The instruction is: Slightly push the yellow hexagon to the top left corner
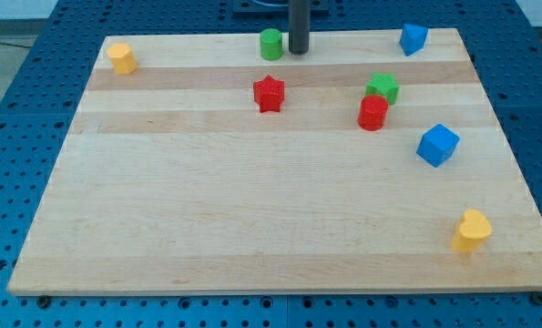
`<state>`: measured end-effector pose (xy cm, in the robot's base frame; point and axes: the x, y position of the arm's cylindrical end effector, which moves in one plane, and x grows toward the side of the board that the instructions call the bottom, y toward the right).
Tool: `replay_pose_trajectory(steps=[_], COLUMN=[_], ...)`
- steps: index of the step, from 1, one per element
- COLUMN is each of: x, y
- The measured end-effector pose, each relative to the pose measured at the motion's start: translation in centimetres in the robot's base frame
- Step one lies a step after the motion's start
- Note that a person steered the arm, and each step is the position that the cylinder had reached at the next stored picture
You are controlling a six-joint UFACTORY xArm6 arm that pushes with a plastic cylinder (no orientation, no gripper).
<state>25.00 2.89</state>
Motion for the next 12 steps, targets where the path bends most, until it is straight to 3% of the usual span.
replay_pose_trajectory(steps=[1,4,10,12], x=[4.1,5.1,0.3,2.6], y=[-4.3,-27.6,-28.3,-24.6])
